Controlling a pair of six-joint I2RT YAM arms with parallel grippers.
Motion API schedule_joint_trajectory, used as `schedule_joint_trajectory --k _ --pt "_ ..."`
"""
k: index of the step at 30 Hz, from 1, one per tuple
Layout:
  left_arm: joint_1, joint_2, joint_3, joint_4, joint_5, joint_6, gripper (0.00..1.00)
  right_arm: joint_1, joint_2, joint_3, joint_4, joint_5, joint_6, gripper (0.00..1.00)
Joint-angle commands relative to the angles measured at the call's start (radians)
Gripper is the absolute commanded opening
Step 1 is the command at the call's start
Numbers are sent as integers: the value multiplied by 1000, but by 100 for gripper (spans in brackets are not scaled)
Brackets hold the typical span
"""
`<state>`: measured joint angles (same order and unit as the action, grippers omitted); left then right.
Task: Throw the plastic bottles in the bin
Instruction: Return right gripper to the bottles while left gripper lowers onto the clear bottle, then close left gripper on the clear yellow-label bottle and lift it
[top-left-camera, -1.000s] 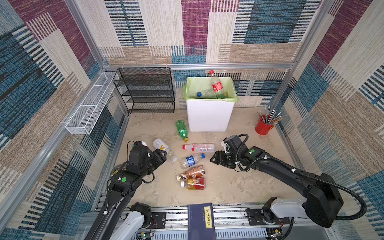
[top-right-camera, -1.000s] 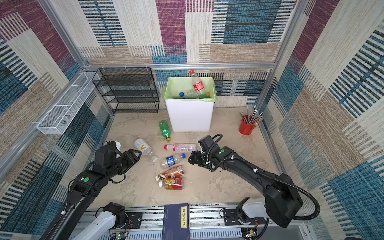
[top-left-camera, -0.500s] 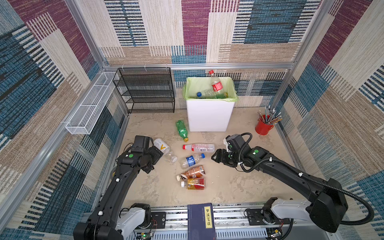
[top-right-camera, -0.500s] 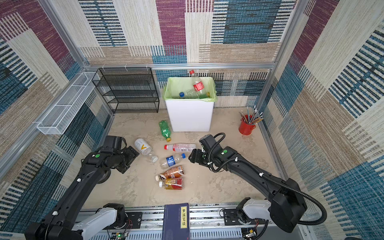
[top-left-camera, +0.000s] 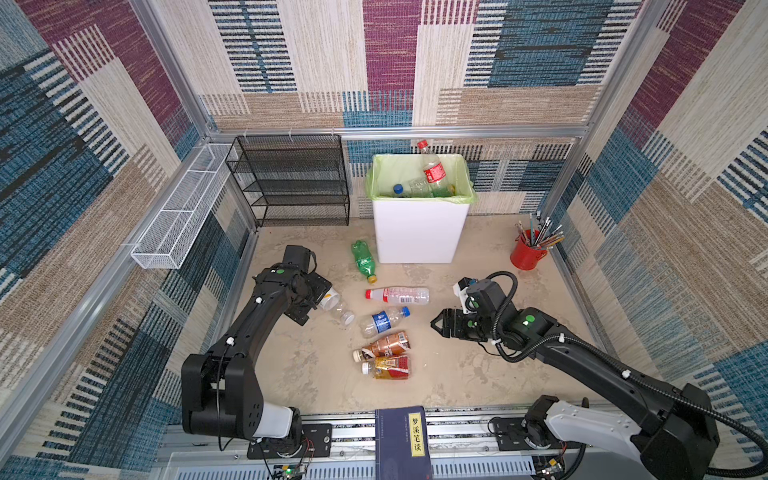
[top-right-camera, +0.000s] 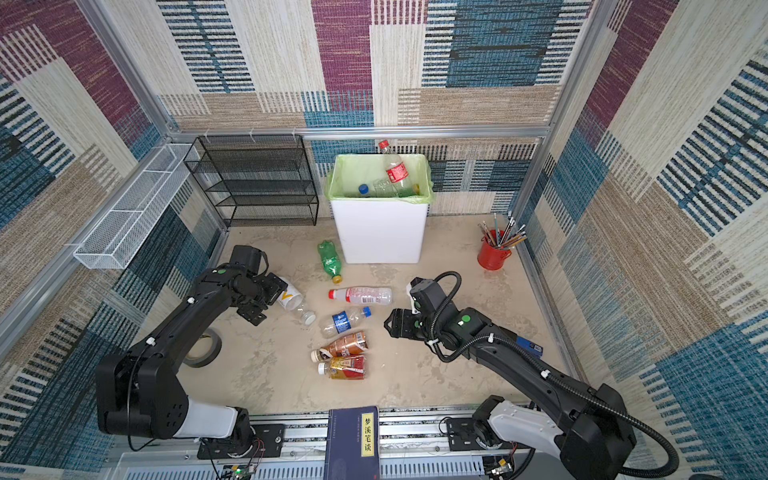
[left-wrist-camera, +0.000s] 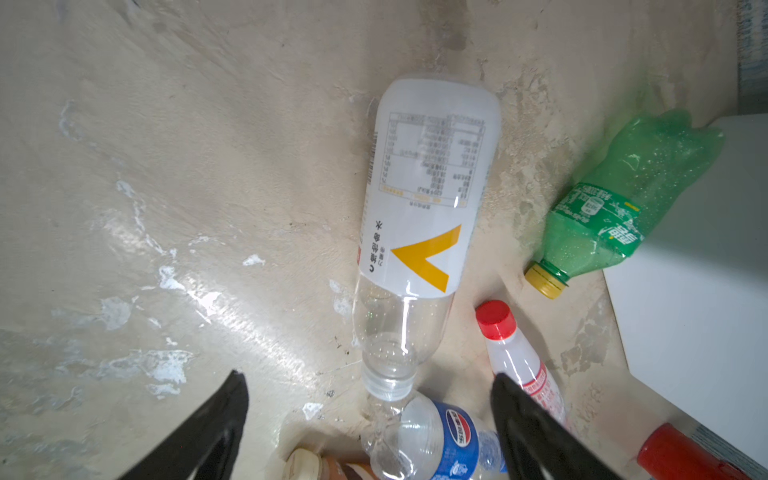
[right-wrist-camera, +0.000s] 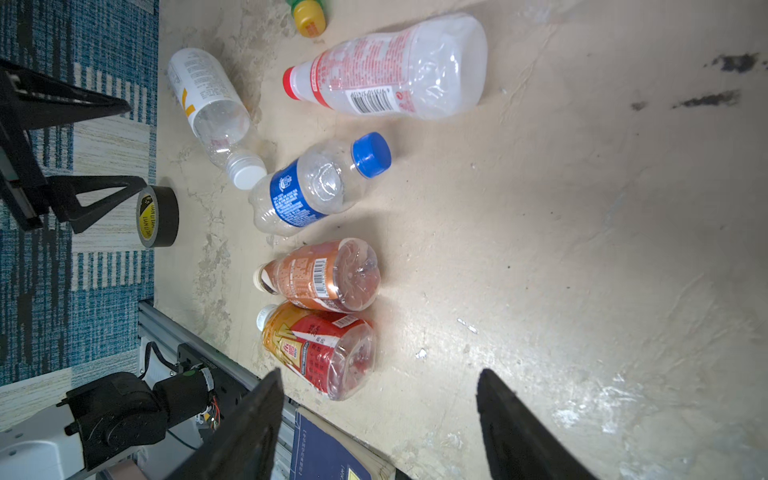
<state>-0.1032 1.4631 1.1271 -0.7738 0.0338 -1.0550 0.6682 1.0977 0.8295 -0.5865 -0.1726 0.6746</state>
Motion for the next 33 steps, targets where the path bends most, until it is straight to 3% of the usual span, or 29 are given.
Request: schedule_joint_trajectory --k 1,9,21,33 --pt "13 62 27 35 -4 10 92 -5 -12 -10 45 43 -32 75" --pt "72 249 171 41 89 81 92 -14 9 -25 61 88 1 76" --pt "79 421 275 19 164 151 91 -60 8 -56 60 74 85 76" --pt "85 404 213 23 173 212 71 -126 85 -32 93 -1 17 76"
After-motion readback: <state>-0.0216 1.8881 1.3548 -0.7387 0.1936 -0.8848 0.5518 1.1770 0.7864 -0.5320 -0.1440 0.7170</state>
